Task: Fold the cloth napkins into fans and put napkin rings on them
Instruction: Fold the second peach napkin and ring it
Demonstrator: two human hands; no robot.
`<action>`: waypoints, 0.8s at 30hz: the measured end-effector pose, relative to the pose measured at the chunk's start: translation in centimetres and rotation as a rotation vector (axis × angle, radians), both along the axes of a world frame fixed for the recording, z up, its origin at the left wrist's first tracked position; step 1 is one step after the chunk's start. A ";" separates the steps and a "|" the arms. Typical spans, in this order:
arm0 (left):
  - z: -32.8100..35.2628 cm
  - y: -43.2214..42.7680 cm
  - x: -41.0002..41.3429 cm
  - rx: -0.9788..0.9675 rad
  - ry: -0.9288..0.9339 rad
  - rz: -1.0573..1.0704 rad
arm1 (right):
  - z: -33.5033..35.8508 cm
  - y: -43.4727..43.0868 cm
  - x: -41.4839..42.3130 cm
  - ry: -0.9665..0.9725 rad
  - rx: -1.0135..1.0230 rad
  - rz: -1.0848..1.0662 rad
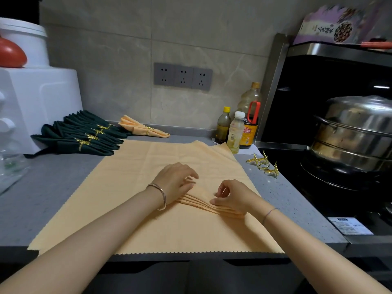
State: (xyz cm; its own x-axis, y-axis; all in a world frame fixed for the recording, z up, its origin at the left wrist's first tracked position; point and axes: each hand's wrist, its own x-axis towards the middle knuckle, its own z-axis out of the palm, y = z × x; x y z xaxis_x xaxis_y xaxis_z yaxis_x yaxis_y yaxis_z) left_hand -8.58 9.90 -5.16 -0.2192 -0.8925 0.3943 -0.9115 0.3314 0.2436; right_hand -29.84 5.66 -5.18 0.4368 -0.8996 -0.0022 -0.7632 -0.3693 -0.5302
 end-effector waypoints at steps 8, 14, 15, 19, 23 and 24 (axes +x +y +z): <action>-1.8 1.0 -2.2 0.044 -0.208 -0.152 | 0.1 -0.3 -0.3 -0.196 0.186 -0.038; -1.7 -0.7 -4.1 -0.047 -0.067 -0.178 | 0.4 -1.3 -3.5 -0.402 0.588 -0.052; -1.5 -1.2 -4.7 -0.028 -0.049 -0.183 | 0.4 -1.6 -4.2 -0.422 0.613 -0.065; -0.2 -2.8 -6.1 0.097 -0.036 -0.174 | -0.1 -2.8 -6.5 -0.470 0.572 -0.151; 1.0 -4.7 -6.9 0.131 -0.142 -0.110 | -0.7 -4.9 -9.1 -0.668 0.199 -0.364; 1.2 -5.3 -7.2 0.139 -0.158 -0.093 | -0.8 -5.6 -10.0 -0.714 0.075 -0.426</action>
